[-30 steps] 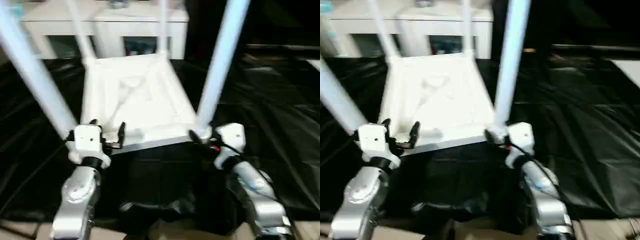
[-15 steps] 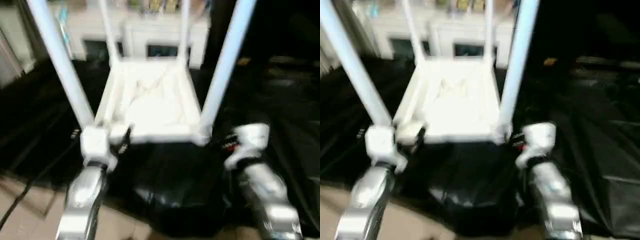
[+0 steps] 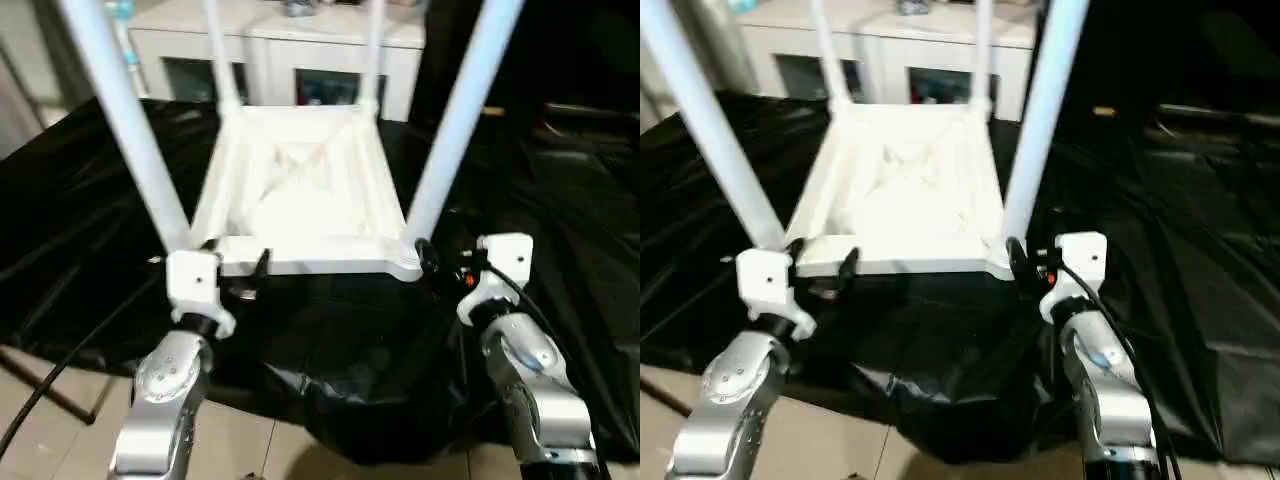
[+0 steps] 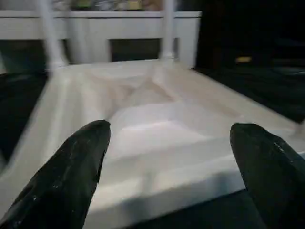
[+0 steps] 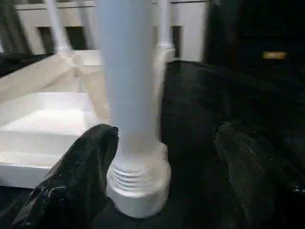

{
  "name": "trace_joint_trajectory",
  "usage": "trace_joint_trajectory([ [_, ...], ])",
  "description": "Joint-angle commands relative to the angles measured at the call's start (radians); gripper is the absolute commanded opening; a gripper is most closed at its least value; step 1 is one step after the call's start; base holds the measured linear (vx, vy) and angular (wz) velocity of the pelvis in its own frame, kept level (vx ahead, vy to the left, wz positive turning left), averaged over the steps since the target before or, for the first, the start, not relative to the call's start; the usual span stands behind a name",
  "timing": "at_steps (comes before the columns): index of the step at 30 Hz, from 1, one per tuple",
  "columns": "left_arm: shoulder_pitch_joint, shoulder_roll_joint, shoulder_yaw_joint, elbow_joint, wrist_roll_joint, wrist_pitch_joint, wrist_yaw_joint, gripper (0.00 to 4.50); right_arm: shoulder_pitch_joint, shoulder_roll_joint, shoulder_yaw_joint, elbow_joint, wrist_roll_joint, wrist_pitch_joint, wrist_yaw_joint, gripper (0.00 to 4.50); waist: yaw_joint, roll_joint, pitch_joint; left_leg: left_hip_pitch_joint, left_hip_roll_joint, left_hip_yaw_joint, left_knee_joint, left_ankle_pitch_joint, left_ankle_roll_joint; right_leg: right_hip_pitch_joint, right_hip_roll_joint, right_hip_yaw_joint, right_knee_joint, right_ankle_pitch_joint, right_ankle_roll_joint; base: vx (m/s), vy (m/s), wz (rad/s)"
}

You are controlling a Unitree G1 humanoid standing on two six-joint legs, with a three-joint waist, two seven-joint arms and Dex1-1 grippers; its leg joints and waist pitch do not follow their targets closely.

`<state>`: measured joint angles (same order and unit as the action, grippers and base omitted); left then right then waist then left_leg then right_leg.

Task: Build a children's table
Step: Rotate table base

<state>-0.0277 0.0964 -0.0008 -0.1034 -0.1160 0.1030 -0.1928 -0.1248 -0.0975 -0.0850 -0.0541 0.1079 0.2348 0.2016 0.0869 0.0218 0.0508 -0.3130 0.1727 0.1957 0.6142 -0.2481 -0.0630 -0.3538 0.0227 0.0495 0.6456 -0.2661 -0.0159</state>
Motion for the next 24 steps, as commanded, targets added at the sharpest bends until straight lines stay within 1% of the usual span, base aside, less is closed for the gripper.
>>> trace_joint_trajectory([
  [1,-0.004,-0.002,-0.015,-0.011,-0.009,0.016,-0.013,4.46,-0.006,-0.005,-0.018,0.011,-0.003,0.009,-0.019,3.74,-0.006,-0.01,-0.034,-0.023,0.021,-0.05,-0.103,-0.367,-0.023,0.075,-0.104,0.031,-0.121,-0.393,-0.033,0.04,0.068,-0.57],
  [2,0.005,0.0,-0.018,-0.012,-0.006,0.014,-0.014,4.46,-0.006,-0.005,-0.019,0.013,0.002,0.006,-0.014,3.74,-0.005,-0.016,-0.04,-0.013,0.006,-0.049,-0.088,-0.311,0.021,0.09,-0.116,0.04,-0.144,-0.477,-0.042,0.053,0.054,-0.29],
  [3,0.014,0.0,-0.018,-0.013,-0.005,0.014,-0.013,4.46,-0.008,-0.005,-0.019,0.014,0.005,0.003,-0.01,3.74,-0.006,-0.013,-0.038,-0.015,0.002,-0.051,-0.086,-0.276,0.038,0.097,-0.12,0.044,-0.154,-0.497,-0.054,0.064,0.04,-0.09],
  [4,0.018,0.0,-0.018,-0.013,-0.006,0.014,-0.013,4.46,-0.009,-0.005,-0.019,0.015,0.006,0.003,-0.01,3.74,-0.011,-0.01,-0.041,-0.013,0.001,-0.054,-0.089,-0.215,0.06,0.109,-0.115,0.04,-0.162,-0.475,-0.081,0.064,0.04,-0.09],
  [5,0.024,0.001,-0.018,-0.015,-0.01,0.013,-0.017,4.46,-0.011,-0.003,-0.019,0.016,0.012,-0.002,-0.006,3.74,-0.019,-0.017,-0.047,0.0,0.004,-0.054,-0.093,-0.181,0.077,0.11,-0.098,0.031,-0.157,-0.37,-0.116,0.092,0.045,-0.01],
  [6,0.024,0.001,-0.018,-0.016,-0.01,0.013,-0.018,4.46,-0.011,-0.003,-0.019,0.016,0.012,-0.002,-0.006,3.74,-0.021,-0.011,-0.051,0.009,0.008,-0.056,-0.097,-0.164,0.086,0.109,-0.093,0.023,-0.148,-0.299,-0.137,0.13,0.043,0.09],
  [7,0.026,0.001,-0.017,-0.017,-0.013,0.012,-0.021,4.46,-0.013,-0.001,-0.018,0.016,0.016,-0.005,-0.003,3.74,-0.031,0.0,-0.054,0.04,0.025,-0.062,-0.11,-0.155,0.111,0.091,-0.084,0.002,-0.129,-0.166,-0.176,0.13,0.043,0.09],
  [8,0.027,0.003,-0.018,-0.019,-0.012,0.012,-0.023,4.46,-0.016,0.0,-0.015,0.018,0.018,-0.007,0.001,3.74,-0.045,0.004,-0.059,0.072,0.048,-0.081,-0.122,-0.124,0.16,0.072,-0.082,-0.025,-0.093,-0.039,-0.204,0.156,0.035,0.07],
  [9,0.022,0.005,-0.017,-0.018,-0.011,0.013,-0.022,4.46,-0.02,0.001,-0.011,0.022,0.018,-0.007,0.005,3.74,-0.053,0.007,-0.064,0.087,0.056,-0.094,-0.12,-0.082,0.202,0.061,-0.084,-0.039,-0.075,0.016,-0.204,0.154,0.019,0.12],
  [10,0.022,0.005,-0.017,-0.018,-0.011,0.013,-0.022,4.46,-0.02,0.001,-0.011,0.022,0.018,-0.007,0.005,3.74,-0.06,0.009,-0.07,0.114,0.066,-0.107,-0.11,-0.042,0.252,0.035,-0.089,-0.053,-0.058,0.054,-0.199,0.154,0.019,0.12],
  [11,0.019,0.005,-0.015,-0.017,-0.01,0.012,-0.022,4.46,-0.022,0.001,-0.008,0.024,0.019,-0.006,0.007,3.74,-0.082,-0.012,-0.075,0.152,0.088,-0.136,-0.079,0.056,0.402,-0.014,-0.121,-0.063,-0.025,0.108,-0.171,0.154,-0.011,0.15],
  [12,0.019,0.005,-0.015,-0.017,-0.01,0.012,-0.022,4.46,-0.022,0.001,-0.008,0.024,0.019,-0.006,0.007,3.74,-0.074,-0.024,-0.072,0.119,0.062,-0.118,-0.064,0.075,0.426,0.017,-0.137,-0.044,-0.034,0.16,-0.169,0.146,0.0,0.16],
  [13,0.014,0.007,-0.012,-0.014,-0.01,0.013,-0.021,4.46,-0.023,-0.002,0.001,0.03,0.015,0.001,0.007,3.74,-0.03,-0.057,-0.054,-0.047,-0.085,-0.043,0.016,-0.014,0.368,0.174,-0.141,0.058,-0.103,0.259,-0.206,0.146,0.0,0.16],
  [14,0.012,0.008,-0.008,-0.014,-0.011,0.016,-0.019,4.46,-0.019,-0.004,0.009,0.028,0.007,0.013,0.002,3.74,0.021,-0.043,-0.059,-0.057,-0.064,-0.048,0.086,-0.119,0.117,0.214,-0.164,0.188,-0.122,0.25,-0.304,0.139,0.061,0.06],
  [15,0.014,0.009,-0.004,-0.015,-0.019,0.018,-0.021,4.46,-0.008,-0.004,0.015,0.014,0.009,0.02,0.005,3.74,0.04,-0.034,-0.051,-0.095,-0.045,-0.075,0.1,-0.102,0.026,0.239,-0.156,0.214,-0.113,0.32,-0.303,0.132,0.111,-0.27],
  [16,0.014,0.01,-0.001,-0.016,-0.025,0.021,-0.022,4.46,-0.002,-0.003,0.018,0.004,0.01,0.025,0.008,3.74,0.059,-0.008,-0.047,-0.1,-0.018,-0.11,0.053,-0.045,-0.094,0.225,-0.056,0.196,-0.067,0.49,-0.186,0.132,0.111,-0.27],
  [17,0.024,0.013,-0.003,-0.008,-0.02,0.013,-0.021,4.46,0.015,-0.01,0.018,-0.015,0.006,0.007,0.015,3.74,0.014,0.026,-0.065,0.008,0.042,-0.163,-0.061,0.116,0.033,0.097,0.02,0.018,0.043,0.413,0.017,0.082,0.092,-0.49],
  [18,0.024,0.013,-0.003,-0.008,-0.02,0.013,-0.021,4.46,0.015,-0.01,0.018,-0.015,0.006,0.007,0.015,3.74,-0.037,0.057,-0.077,0.129,0.109,-0.25,-0.067,0.25,0.211,-0.049,-0.015,-0.041,0.109,0.17,0.055,0.136,-0.048,-0.33],
  [19,0.028,0.012,-0.003,-0.005,-0.019,0.012,-0.02,4.46,0.019,-0.013,0.014,-0.016,0.007,0.004,0.017,3.74,-0.047,0.024,-0.114,0.233,0.173,-0.287,-0.016,0.544,0.405,-0.136,-0.091,-0.067,0.133,-0.115,0.111,0.136,-0.048,-0.33],
  [20,0.033,0.011,-0.005,-0.003,-0.017,0.01,-0.018,4.46,0.022,-0.016,0.009,-0.014,0.005,0.0,0.015,3.74,-0.045,0.033,-0.088,0.177,0.159,-0.272,-0.027,0.641,0.425,-0.135,-0.106,-0.073,0.15,-0.085,0.133,0.141,-0.1,-0.3],
  [21,0.037,0.004,-0.005,-0.004,-0.027,0.008,-0.022,4.46,0.018,-0.018,0.002,-0.007,0.004,0.001,0.01,3.74,-0.05,0.013,-0.066,0.094,0.098,-0.213,-0.074,0.63,0.453,-0.118,-0.105,-0.091,0.148,0.004,0.13,0.073,-0.037,-0.27],
  [22,0.038,0.0,-0.007,-0.004,-0.03,0.016,-0.024,4.46,0.011,-0.019,-0.004,-0.001,0.006,0.002,0.006,3.74,-0.053,-0.02,-0.079,0.105,0.02,-0.158,-0.034,0.567,0.455,-0.136,-0.109,-0.082,0.053,0.183,0.055,0.073,-0.037,-0.27],
  [23,0.038,-0.001,-0.009,-0.002,-0.031,0.014,-0.028,4.46,0.003,-0.021,-0.006,0.006,0.007,0.003,0.002,3.74,-0.062,-0.085,-0.082,0.041,-0.094,-0.09,0.031,0.362,0.369,-0.047,-0.14,-0.02,-0.045,0.357,0.007,0.0,0.0,0.0],
  [24,0.038,-0.001,-0.009,-0.002,-0.031,0.014,-0.028,4.46,0.003,-0.021,-0.006,0.006,0.007,0.003,0.002,3.74,-0.043,-0.101,-0.096,-0.042,-0.136,-0.089,0.082,0.218,0.324,0.05,-0.208,0.055,-0.073,0.374,-0.07,0.0,0.0,0.0],
])
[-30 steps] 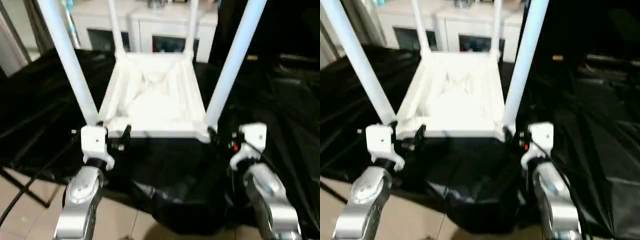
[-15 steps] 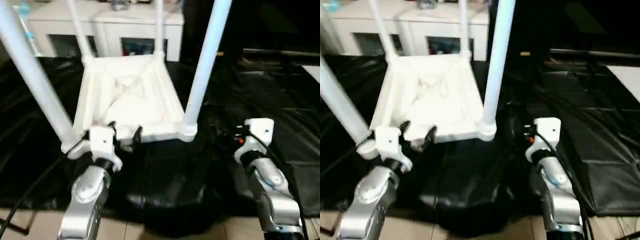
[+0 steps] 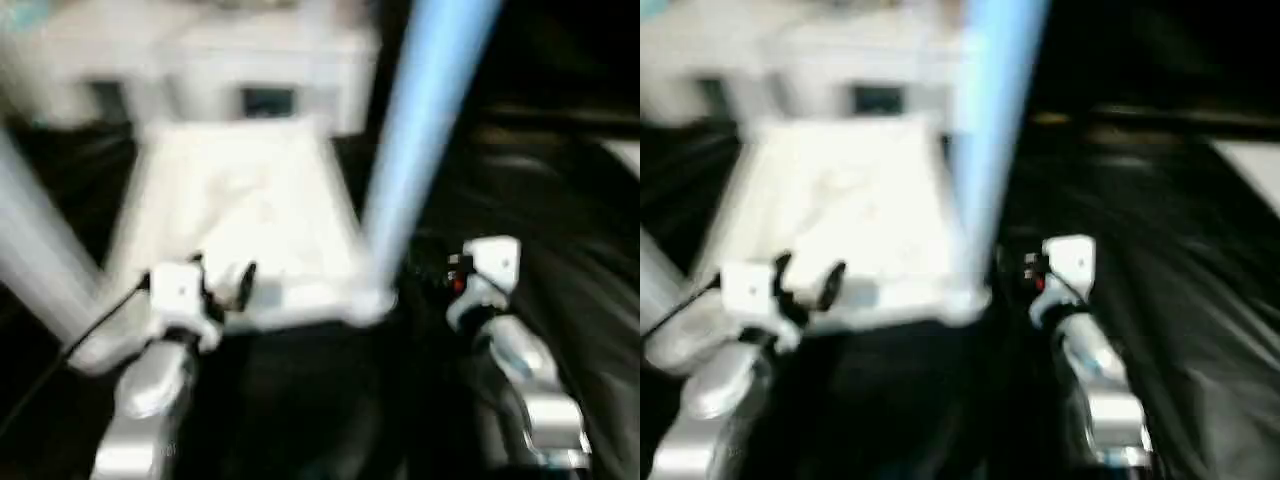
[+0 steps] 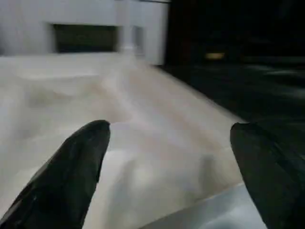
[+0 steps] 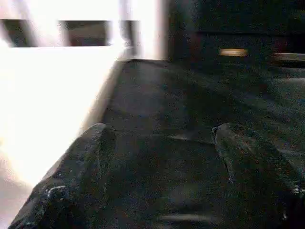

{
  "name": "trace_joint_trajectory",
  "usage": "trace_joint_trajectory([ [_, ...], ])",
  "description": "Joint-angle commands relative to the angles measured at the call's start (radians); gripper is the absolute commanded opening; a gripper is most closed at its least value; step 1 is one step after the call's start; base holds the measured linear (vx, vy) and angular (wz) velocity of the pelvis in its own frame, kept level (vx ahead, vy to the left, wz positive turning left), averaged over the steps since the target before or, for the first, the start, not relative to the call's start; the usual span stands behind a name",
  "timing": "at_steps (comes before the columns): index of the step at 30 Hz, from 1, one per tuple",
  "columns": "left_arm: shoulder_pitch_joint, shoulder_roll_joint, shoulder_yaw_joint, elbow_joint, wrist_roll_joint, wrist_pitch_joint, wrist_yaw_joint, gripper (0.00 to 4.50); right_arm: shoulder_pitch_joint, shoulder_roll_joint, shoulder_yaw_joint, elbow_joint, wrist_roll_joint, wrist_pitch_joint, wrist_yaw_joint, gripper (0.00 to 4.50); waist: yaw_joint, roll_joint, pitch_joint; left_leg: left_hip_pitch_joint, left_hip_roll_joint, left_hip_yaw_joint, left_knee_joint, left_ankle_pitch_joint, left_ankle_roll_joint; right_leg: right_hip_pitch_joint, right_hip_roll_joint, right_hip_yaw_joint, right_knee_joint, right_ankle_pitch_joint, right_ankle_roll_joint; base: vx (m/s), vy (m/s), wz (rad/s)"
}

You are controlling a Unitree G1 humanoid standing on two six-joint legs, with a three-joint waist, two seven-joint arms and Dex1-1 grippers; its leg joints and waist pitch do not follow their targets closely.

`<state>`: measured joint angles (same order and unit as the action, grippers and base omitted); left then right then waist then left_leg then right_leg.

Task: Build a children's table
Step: Rotate table base, then rotate leg to tighten

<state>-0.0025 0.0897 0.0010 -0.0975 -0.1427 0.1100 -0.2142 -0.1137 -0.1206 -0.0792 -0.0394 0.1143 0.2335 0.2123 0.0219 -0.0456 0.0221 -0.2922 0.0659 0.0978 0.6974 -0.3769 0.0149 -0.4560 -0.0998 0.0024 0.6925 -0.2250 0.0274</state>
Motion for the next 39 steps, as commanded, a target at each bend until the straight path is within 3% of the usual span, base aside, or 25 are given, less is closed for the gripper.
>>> trace_joint_trajectory([
  [1,0.011,0.005,-0.012,-0.007,-0.005,0.006,-0.01,4.46,-0.013,0.001,-0.012,-0.006,0.002,0.005,-0.012,3.74,0.036,-0.023,-0.064,-0.101,0.024,-0.032,0.038,0.245,0.12,0.195,-0.169,0.151,-0.101,0.748,-0.3,0.0,0.0,0.0],
  [2,0.01,0.006,-0.015,-0.002,-0.003,-0.004,-0.016,4.46,-0.02,-0.002,-0.013,0.003,-0.002,0.0,-0.016,3.74,0.033,-0.028,-0.054,-0.099,0.029,-0.031,-0.007,0.327,0.002,0.177,-0.103,0.08,-0.065,1.143,-0.281,0.0,0.0,0.0],
  [3,0.01,0.007,-0.014,-0.004,-0.019,-0.013,-0.035,4.46,-0.029,-0.005,-0.016,0.013,-0.004,0.003,-0.025,3.74,0.028,-0.023,-0.048,-0.087,0.025,-0.025,-0.026,0.356,-0.028,0.155,-0.077,0.047,-0.071,1.212,-0.243,-0.104,-0.048,-0.05],
  [4,0.01,0.007,-0.014,-0.004,-0.019,-0.013,-0.035,4.46,-0.029,-0.005,-0.016,0.013,-0.004,0.003,-0.025,3.74,0.019,0.007,-0.042,-0.076,0.036,-0.021,-0.08,0.394,-0.046,0.128,-0.037,0.003,-0.081,1.05,-0.19,-0.104,-0.048,-0.05],
  [5,0.013,0.014,-0.019,-0.011,-0.04,-0.01,-0.066,4.46,-0.037,-0.009,-0.019,0.022,-0.002,0.002,-0.024,3.74,0.002,0.031,-0.03,-0.078,0.072,-0.019,-0.122,0.305,-0.044,0.127,-0.002,-0.017,-0.099,0.619,-0.164,-0.131,-0.02,-0.06],
  [6,0.012,0.033,-0.03,-0.018,-0.053,0.003,-0.102,4.46,-0.043,-0.02,-0.019,0.031,-0.008,0.006,-0.019,3.74,0.0,0.046,-0.029,-0.067,0.1,-0.027,-0.133,0.218,-0.047,0.126,0.001,-0.016,-0.103,0.386,-0.173,-0.069,-0.027,0.04],
  [7,0.012,0.033,-0.03,-0.018,-0.053,0.003,-0.102,4.46,-0.043,-0.02,-0.019,0.031,-0.008,0.006,-0.019,3.74,-0.004,0.046,-0.028,-0.051,0.133,-0.027,-0.145,0.075,-0.032,0.122,-0.007,-0.01,-0.12,0.083,-0.208,-0.069,-0.027,0.04],
  [9,-0.009,0.094,-0.078,-0.016,-0.072,0.032,-0.227,4.46,-0.052,-0.064,-0.007,0.057,-0.003,-0.008,0.049,3.74,-0.001,0.041,-0.02,-0.035,0.15,-0.002,-0.155,-0.051,-0.026,0.102,-0.017,-0.006,-0.145,-0.101,-0.243,-0.053,-0.009,0.19],
  [10,-0.025,0.116,-0.097,-0.013,-0.087,0.044,-0.287,4.46,-0.059,-0.086,-0.003,0.075,0.008,-0.007,0.089,3.74,-0.002,0.034,-0.009,-0.038,0.15,0.013,-0.162,-0.14,-0.041,0.096,-0.02,-0.001,-0.156,-0.228,-0.234,-0.051,0.002,0.21],
  [11,-0.045,0.134,-0.109,-0.007,-0.104,0.062,-0.338,4.46,-0.066,-0.106,-0.001,0.096,0.017,-0.014,0.126,3.74,0.007,0.038,-0.005,-0.021,0.151,0.029,-0.16,-0.208,-0.064,0.077,-0.024,0.003,-0.169,-0.337,-0.216,-0.069,-0.01,0.22],
  [12,-0.071,0.152,-0.121,0.002,-0.12,0.077,-0.39,4.46,-0.076,-0.131,0.005,0.121,0.015,-0.02,0.16,3.74,0.004,0.035,-0.002,-0.021,0.15,0.033,-0.161,-0.234,-0.074,0.074,-0.022,0.004,-0.173,-0.378,-0.204,-0.069,-0.014,0.19],
  [13,-0.098,0.169,-0.128,0.007,-0.146,0.103,-0.442,4.46,-0.088,-0.154,0.014,0.141,0.01,-0.023,0.189,3.74,0.008,0.041,-0.001,-0.022,0.151,0.038,-0.165,-0.25,-0.091,0.075,-0.026,0.005,-0.176,-0.425,-0.186,-0.069,-0.014,0.19],
  [14,-0.115,0.18,-0.132,0.012,-0.165,0.118,-0.473,4.46,-0.096,-0.167,0.021,0.154,0.005,-0.025,0.206,3.74,0.004,0.034,-0.001,-0.029,0.149,0.039,-0.167,-0.25,-0.101,0.079,-0.027,0.004,-0.176,-0.45,-0.168,-0.065,-0.003,0.06],
  [15,-0.153,0.2,-0.146,0.03,-0.175,0.139,-0.522,4.46,-0.114,-0.188,0.033,0.168,0.003,-0.028,0.244,3.74,0.007,0.042,-0.003,-0.034,0.148,0.035,-0.168,-0.235,-0.104,0.086,-0.031,0.004,-0.173,-0.446,-0.162,-0.059,0.002,-0.03],
  [17,-0.238,0.249,-0.184,0.087,-0.167,0.175,-0.622,4.46,-0.149,-0.241,0.067,0.189,0.006,-0.022,0.338,3.74,0.006,0.04,-0.009,-0.046,0.145,0.038,-0.167,-0.145,-0.089,0.096,-0.034,0.006,-0.17,-0.396,-0.16,-0.029,0.001,-0.01],
  [18,-0.276,0.265,-0.202,0.125,-0.137,0.163,-0.649,4.46,-0.155,-0.267,0.084,0.191,0.006,-0.024,0.386,3.74,0.008,0.047,-0.01,-0.048,0.145,0.038,-0.166,-0.121,-0.085,0.099,-0.036,0.007,-0.167,-0.376,-0.165,0.0,0.0,0.0],
  [21,-0.381,0.302,-0.239,0.242,-0.071,0.148,-0.718,4.46,-0.15,-0.345,0.128,0.177,0.023,-0.015,0.532,3.74,0.012,0.044,-0.014,-0.048,0.143,0.044,-0.161,-0.077,-0.06,0.105,-0.038,0.009,-0.172,-0.377,-0.172,0.0,0.0,0.0],
  [23,-0.435,0.332,-0.267,0.308,-0.043,0.144,-0.782,4.46,-0.138,-0.392,0.153,0.154,0.044,-0.006,0.629,3.74,0.013,0.045,-0.022,-0.058,0.142,0.045,-0.16,-0.016,-0.039,0.115,-0.037,0.009,-0.165,-0.302,-0.197,0.0,0.0,0.0],
  [25,-0.46,0.356,-0.288,0.339,-0.037,0.157,-0.833,4.3,-0.128,-0.419,0.169,0.133,0.06,-0.001,0.691,3.74,0.019,0.053,-0.028,-0.052,0.144,0.048,-0.156,0.019,-0.023,0.111,-0.035,0.008,-0.16,-0.234,-0.219,0.052,-0.034,0.02],
  [26,-0.494,0.386,-0.313,0.387,-0.033,0.164,-0.898,4.19,-0.104,-0.465,0.193,0.087,0.097,0.023,0.785,3.74,0.019,0.066,-0.032,-0.061,0.146,0.047,-0.152,0.083,-0.008,0.12,-0.034,0.004,-0.144,-0.092,-0.27,0.061,-0.027,0.0],
  [28,-0.528,0.4,-0.324,0.441,-0.032,0.155,-0.935,4.12,-0.084,-0.501,0.21,0.051,0.127,0.043,0.854,3.74,0.024,0.061,-0.04,-0.059,0.146,0.047,-0.145,0.125,0.023,0.126,-0.03,0.004,-0.13,0.025,-0.304,0.063,-0.009,-0.01],
  [29,-0.539,0.403,-0.324,0.461,-0.03,0.148,-0.943,4.12,-0.079,-0.51,0.214,0.043,0.133,0.046,0.868,3.74,0.027,0.067,-0.045,-0.062,0.144,0.049,-0.139,0.17,0.045,0.124,-0.03,0.002,-0.122,0.12,-0.33,0.05,0.005,0.01],
  [32,-0.561,0.402,-0.317,0.509,-0.026,0.143,-0.971,3.7,-0.065,-0.516,0.218,0.017,0.149,0.053,0.894,3.74,0.031,0.078,-0.049,-0.07,0.149,0.046,-0.132,0.222,0.084,0.121,-0.033,-0.005,-0.112,0.21,-0.372,0.0,0.0,0.0],
  [34,-0.574,0.394,-0.314,0.542,-0.015,0.125,-0.967,3.62,-0.06,-0.513,0.221,0.009,0.151,0.054,0.898,3.74,0.036,0.083,-0.044,-0.068,0.151,0.048,-0.136,0.164,0.075,0.121,-0.035,-0.007,-0.121,0.123,-0.37,0.0,0.0,0.0],
  [39,-0.611,0.358,-0.319,0.628,-0.014,0.119,-0.965,3.19,-0.061,-0.502,0.239,0.009,0.144,0.051,0.892,3.74,0.045,0.084,-0.034,-0.058,0.153,0.051,-0.149,0.044,-0.004,0.119,-0.035,-0.003,-0.143,-0.073,-0.335,0.0,0.0,0.0],
])
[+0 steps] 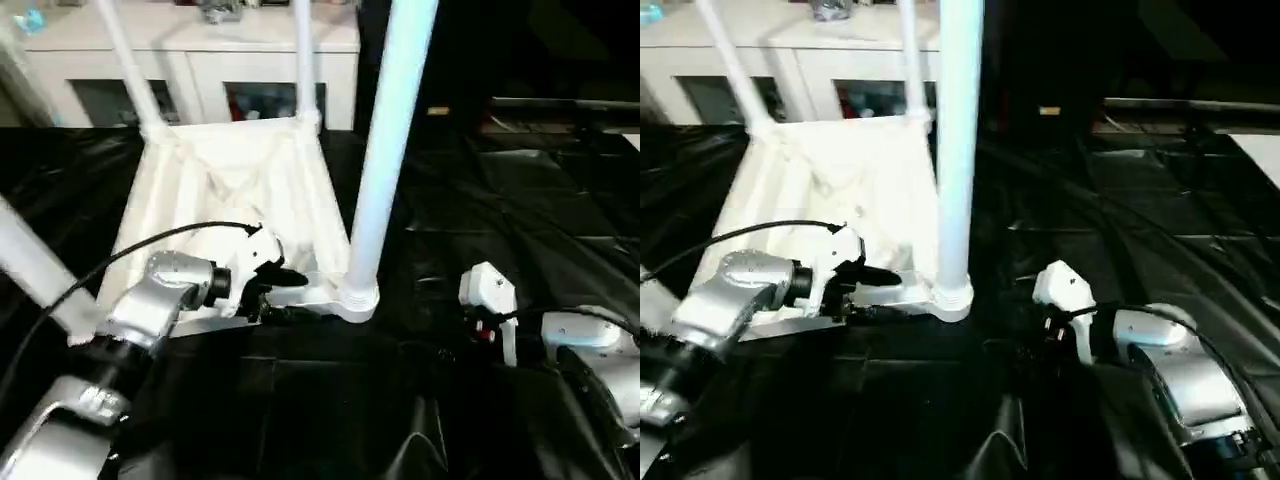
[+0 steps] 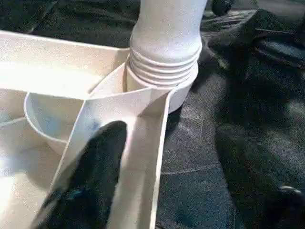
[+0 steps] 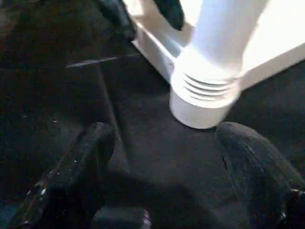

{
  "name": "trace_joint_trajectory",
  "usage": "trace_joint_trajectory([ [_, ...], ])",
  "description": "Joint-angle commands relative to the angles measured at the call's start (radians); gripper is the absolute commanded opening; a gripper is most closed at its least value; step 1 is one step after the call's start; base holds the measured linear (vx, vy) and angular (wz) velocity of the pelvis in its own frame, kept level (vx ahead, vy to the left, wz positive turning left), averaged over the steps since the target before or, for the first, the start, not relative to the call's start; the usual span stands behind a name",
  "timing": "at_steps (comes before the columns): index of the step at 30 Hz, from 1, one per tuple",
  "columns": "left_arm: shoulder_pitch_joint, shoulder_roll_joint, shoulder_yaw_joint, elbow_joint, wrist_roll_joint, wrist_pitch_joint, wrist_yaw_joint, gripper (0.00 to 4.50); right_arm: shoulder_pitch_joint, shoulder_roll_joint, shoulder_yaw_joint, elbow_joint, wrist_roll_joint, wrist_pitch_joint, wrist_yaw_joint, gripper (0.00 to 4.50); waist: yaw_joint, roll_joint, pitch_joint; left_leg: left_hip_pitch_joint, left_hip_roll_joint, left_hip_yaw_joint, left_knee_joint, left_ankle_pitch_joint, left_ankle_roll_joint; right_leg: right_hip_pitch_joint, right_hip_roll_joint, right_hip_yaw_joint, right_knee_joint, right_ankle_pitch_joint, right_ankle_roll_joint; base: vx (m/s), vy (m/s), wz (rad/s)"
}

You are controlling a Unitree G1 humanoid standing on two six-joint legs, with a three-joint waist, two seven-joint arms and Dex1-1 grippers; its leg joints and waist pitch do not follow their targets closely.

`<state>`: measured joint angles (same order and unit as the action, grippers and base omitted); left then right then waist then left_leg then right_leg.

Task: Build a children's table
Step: Rotate leg to tighten

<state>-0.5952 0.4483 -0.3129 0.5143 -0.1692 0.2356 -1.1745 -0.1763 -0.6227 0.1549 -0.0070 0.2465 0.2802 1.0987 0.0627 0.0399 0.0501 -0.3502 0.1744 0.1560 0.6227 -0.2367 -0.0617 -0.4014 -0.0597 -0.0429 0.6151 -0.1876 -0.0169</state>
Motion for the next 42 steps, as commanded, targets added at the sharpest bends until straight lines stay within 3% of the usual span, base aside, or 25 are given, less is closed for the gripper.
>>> trace_joint_trajectory([
  [1,-0.026,-0.005,-0.011,0.031,0.018,-0.009,-0.006,3.0,0.001,0.001,0.009,-0.028,0.012,0.008,0.003,3.74,0.006,0.002,-0.062,0.001,0.045,-0.008,-0.074,-0.101,0.065,0.063,-0.075,0.043,-0.066,-0.12,-0.285,0.0,0.0,0.0],
  [2,-0.037,-0.011,-0.017,0.053,0.027,-0.014,-0.002,2.88,0.0,0.001,0.012,-0.034,0.011,0.011,0.002,3.74,0.005,-0.002,-0.061,-0.001,0.044,-0.007,-0.075,-0.105,0.062,0.066,-0.074,0.043,-0.069,-0.134,-0.275,0.0,0.0,0.0],
  [6,-0.089,-0.042,-0.027,0.16,0.075,-0.034,0.031,2.68,-0.006,-0.01,0.02,-0.042,-0.002,0.025,0.013,3.74,0.008,0.009,-0.063,-0.004,0.044,-0.011,-0.075,-0.092,0.059,0.067,-0.076,0.044,-0.068,-0.131,-0.261,0.0,0.0,0.0],
  [7,-0.089,-0.042,-0.027,0.16,0.075,-0.034,0.031,2.55,-0.006,-0.01,0.02,-0.042,-0.002,0.025,0.013,3.74,0.007,0.006,-0.063,-0.005,0.04,-0.01,-0.074,-0.09,0.06,0.068,-0.074,0.042,-0.071,-0.131,-0.256,0.0,0.0,0.0],
  [16,-0.151,-0.086,-0.055,0.305,0.137,-0.107,0.045,1.79,-0.047,0.006,0.05,-0.002,-0.024,0.015,0.008,3.74,0.01,0.006,-0.067,-0.011,0.042,-0.013,-0.072,-0.066,0.072,0.072,-0.077,0.041,-0.066,-0.072,-0.269,0.0,0.0,0.0],
  [18,-0.16,-0.089,-0.056,0.33,0.148,-0.118,0.033,1.64,-0.051,0.008,0.052,0.002,-0.028,0.015,0.009,3.74,0.01,0.009,-0.066,-0.009,0.043,-0.012,-0.073,-0.073,0.07,0.07,-0.077,0.04,-0.068,-0.08,-0.269,0.0,0.0,0.0],
  [25,-0.18,-0.075,-0.049,0.403,0.178,-0.161,0.018,1.05,-0.072,0.007,0.068,0.025,-0.037,0.004,0.015,3.74,0.009,0.006,-0.062,-0.008,0.042,-0.012,-0.077,-0.103,0.056,0.07,-0.08,0.042,-0.076,-0.149,-0.258,0.0,0.0,0.0],
  [35,-0.143,-0.036,-0.036,0.405,0.196,-0.207,-0.001,0.29,-0.092,0.015,0.066,0.055,-0.048,-0.014,0.007,3.74,0.005,0.012,-0.059,-0.009,0.042,-0.013,-0.081,-0.131,0.044,0.067,-0.08,0.041,-0.083,-0.225,-0.238,0.0,0.0,0.0],
  [40,-0.079,-0.001,-0.016,0.329,0.172,-0.211,-0.028,0.06,-0.088,0.032,0.041,0.049,-0.025,-0.01,-0.01,3.74,-0.006,0.016,-0.059,-0.01,0.045,-0.015,-0.084,-0.134,0.039,0.066,-0.08,0.041,-0.082,-0.221,-0.236,0.0,0.0,0.0],
  [42,0.022,0.018,0.026,0.171,0.105,-0.206,-0.06,0.06,-0.078,0.029,0.011,0.043,-0.009,-0.015,-0.022,3.74,-0.011,0.012,-0.06,-0.013,0.052,-0.017,-0.088,-0.123,0.039,0.07,-0.085,0.042,-0.073,-0.184,-0.251,0.0,0.0,0.0],
])
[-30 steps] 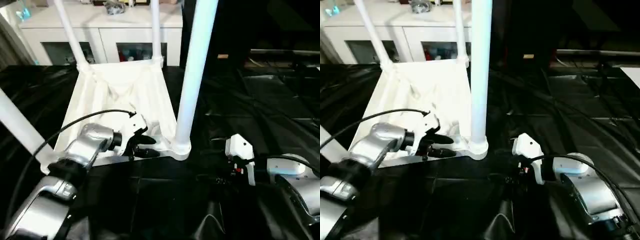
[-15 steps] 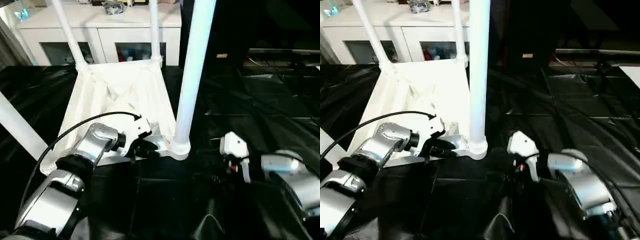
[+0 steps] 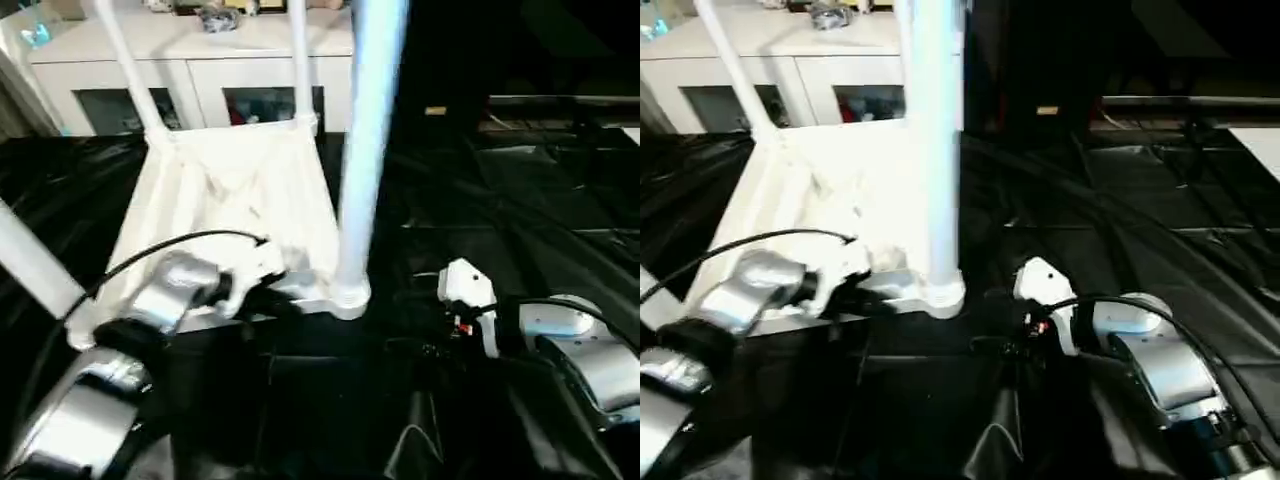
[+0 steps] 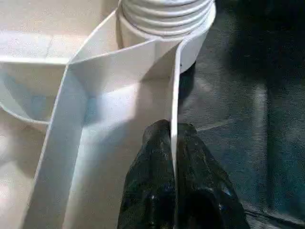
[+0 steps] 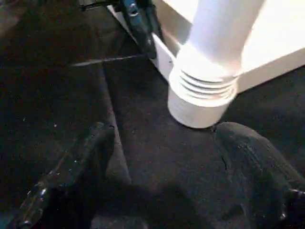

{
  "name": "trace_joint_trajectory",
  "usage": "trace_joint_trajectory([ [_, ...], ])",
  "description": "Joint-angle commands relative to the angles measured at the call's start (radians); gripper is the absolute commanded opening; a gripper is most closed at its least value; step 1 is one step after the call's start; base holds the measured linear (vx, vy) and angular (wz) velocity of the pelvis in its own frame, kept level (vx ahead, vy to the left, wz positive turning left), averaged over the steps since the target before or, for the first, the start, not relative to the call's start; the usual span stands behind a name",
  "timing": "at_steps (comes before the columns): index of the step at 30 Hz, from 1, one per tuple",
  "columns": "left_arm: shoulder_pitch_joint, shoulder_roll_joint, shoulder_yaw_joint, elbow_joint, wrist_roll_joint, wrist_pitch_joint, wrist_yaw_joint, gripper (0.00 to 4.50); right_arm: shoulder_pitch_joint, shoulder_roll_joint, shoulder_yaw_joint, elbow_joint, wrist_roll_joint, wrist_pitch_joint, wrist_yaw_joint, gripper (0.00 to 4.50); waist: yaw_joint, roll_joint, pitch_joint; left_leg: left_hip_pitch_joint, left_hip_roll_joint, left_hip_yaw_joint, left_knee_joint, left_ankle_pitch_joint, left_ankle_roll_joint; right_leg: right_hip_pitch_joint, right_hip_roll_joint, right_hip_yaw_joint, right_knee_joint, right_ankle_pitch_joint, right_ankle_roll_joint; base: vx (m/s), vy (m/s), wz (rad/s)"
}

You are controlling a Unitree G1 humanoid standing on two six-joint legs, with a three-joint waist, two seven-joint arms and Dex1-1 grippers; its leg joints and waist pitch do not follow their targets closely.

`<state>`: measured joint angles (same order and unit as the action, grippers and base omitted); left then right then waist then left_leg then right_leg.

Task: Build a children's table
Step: Rotate leg to tighten

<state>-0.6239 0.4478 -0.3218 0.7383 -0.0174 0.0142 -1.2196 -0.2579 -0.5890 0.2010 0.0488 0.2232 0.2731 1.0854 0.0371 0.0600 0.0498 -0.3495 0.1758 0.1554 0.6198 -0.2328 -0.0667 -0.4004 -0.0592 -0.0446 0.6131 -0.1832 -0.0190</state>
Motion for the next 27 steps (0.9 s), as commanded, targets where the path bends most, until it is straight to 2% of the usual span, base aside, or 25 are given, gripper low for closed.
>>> trace_joint_trajectory([
  [1,0.061,0.018,0.04,-0.07,-0.054,0.016,-0.016,0.06,0.005,-0.005,-0.037,-0.014,0.015,-0.011,-0.01,3.74,0.008,-0.006,-0.063,-0.017,0.054,-0.019,-0.086,-0.113,0.047,0.071,-0.087,0.043,-0.064,-0.145,-0.258,0.0,0.0,0.0],
  [2,0.083,0.018,0.049,-0.106,-0.068,0.015,-0.015,0.06,0.006,-0.007,-0.041,-0.014,0.014,-0.02,-0.012,3.74,0.007,-0.006,-0.065,-0.01,0.052,-0.014,-0.081,-0.101,0.061,0.063,-0.082,0.043,-0.065,-0.106,-0.271,0.0,0.0,0.0],
  [4,0.134,0.013,0.061,-0.187,-0.099,0.05,-0.004,0.06,0.007,-0.002,-0.051,-0.003,0.004,-0.052,-0.028,3.74,0.005,-0.005,-0.066,-0.012,0.05,-0.01,-0.077,-0.073,0.078,0.063,-0.081,0.043,-0.06,-0.048,-0.287,0.0,0.0,0.0],
  [5,0.184,0.012,0.06,-0.257,-0.119,0.076,0.001,0.0,0.011,0.007,-0.058,-0.003,0.013,-0.051,-0.028,4.01,0.007,-0.008,-0.065,-0.014,0.049,-0.01,-0.077,-0.068,0.088,0.065,-0.082,0.043,-0.058,-0.046,-0.291,0.0,0.0,0.0],
  [8,0.26,0.013,0.046,-0.358,-0.14,0.127,0.007,0.0,0.024,0.03,-0.062,-0.027,0.045,-0.038,-0.019,4.13,0.008,-0.008,-0.064,-0.012,0.051,-0.008,-0.076,-0.066,0.106,0.063,-0.082,0.043,-0.06,-0.052,-0.292,0.0,0.0,0.0],
  [10,0.298,0.012,0.03,-0.411,-0.141,0.16,0.01,0.0,0.034,0.039,-0.051,-0.048,0.059,-0.034,-0.005,4.38,0.009,-0.01,-0.059,-0.012,0.05,-0.007,-0.079,-0.088,0.109,0.061,-0.081,0.043,-0.066,-0.114,-0.277,0.0,0.0,0.0],
  [12,0.316,0.01,0.025,-0.438,-0.134,0.178,0.014,0.0,0.036,0.046,-0.039,-0.05,0.051,-0.047,-0.014,4.49,0.011,-0.007,-0.054,-0.009,0.049,-0.006,-0.083,-0.119,0.1,0.055,-0.078,0.043,-0.077,-0.206,-0.252,0.0,0.0,0.0],
  [13,0.32,0.009,0.019,-0.436,-0.116,0.177,0.021,0.0,0.031,0.054,-0.028,-0.039,0.033,-0.063,-0.028,4.49,0.013,-0.001,-0.053,-0.005,0.048,-0.006,-0.084,-0.138,0.088,0.053,-0.077,0.044,-0.08,-0.25,-0.238,0.0,0.0,0.0],
  [17,0.333,0.025,-0.007,-0.465,-0.059,0.213,0.049,0.0,-0.009,0.113,-0.005,0.034,-0.057,-0.175,-0.123,4.5,0.007,-0.003,-0.052,-0.006,0.043,-0.008,-0.089,-0.177,0.053,0.048,-0.077,0.044,-0.09,-0.369,-0.187,0.0,0.0,0.0],
  [19,0.332,0.026,-0.005,-0.473,-0.06,0.225,0.054,0.0,-0.014,0.124,-0.005,0.036,-0.055,-0.173,-0.124,4.5,0.004,-0.002,-0.052,-0.008,0.044,-0.01,-0.091,-0.167,0.052,0.049,-0.076,0.045,-0.089,-0.359,-0.181,0.0,0.0,0.0],
  [20,0.329,0.028,-0.003,-0.478,-0.059,0.231,0.057,0.0,-0.02,0.123,0.009,0.041,-0.064,-0.172,-0.116,4.5,0.003,0.003,-0.054,-0.009,0.044,-0.011,-0.091,-0.16,0.054,0.05,-0.075,0.045,-0.087,-0.336,-0.184,0.0,0.0,0.0],
  [21,0.329,0.028,-0.003,-0.478,-0.059,0.231,0.057,0.0,-0.021,0.123,0.011,0.042,-0.065,-0.172,-0.115,4.5,0.002,0.002,-0.055,-0.009,0.044,-0.01,-0.09,-0.155,0.055,0.05,-0.075,0.045,-0.086,-0.32,-0.187,0.0,0.0,0.0],
  [23,0.325,0.028,-0.003,-0.479,-0.058,0.234,0.057,0.0,-0.029,0.119,0.036,0.049,-0.078,-0.178,-0.095,4.5,0.0,0.001,-0.058,-0.011,0.042,-0.01,-0.087,-0.136,0.064,0.053,-0.073,0.044,-0.08,-0.261,-0.202,0.0,0.0,0.0],
  [27,0.319,0.022,-0.004,-0.472,-0.053,0.235,0.066,0.0,-0.066,0.152,0.05,0.121,-0.09,-0.198,-0.097,4.5,0.001,0.002,-0.061,-0.012,0.042,-0.008,-0.083,-0.113,0.077,0.054,-0.074,0.045,-0.075,-0.195,-0.228,0.0,0.0,0.0],
])
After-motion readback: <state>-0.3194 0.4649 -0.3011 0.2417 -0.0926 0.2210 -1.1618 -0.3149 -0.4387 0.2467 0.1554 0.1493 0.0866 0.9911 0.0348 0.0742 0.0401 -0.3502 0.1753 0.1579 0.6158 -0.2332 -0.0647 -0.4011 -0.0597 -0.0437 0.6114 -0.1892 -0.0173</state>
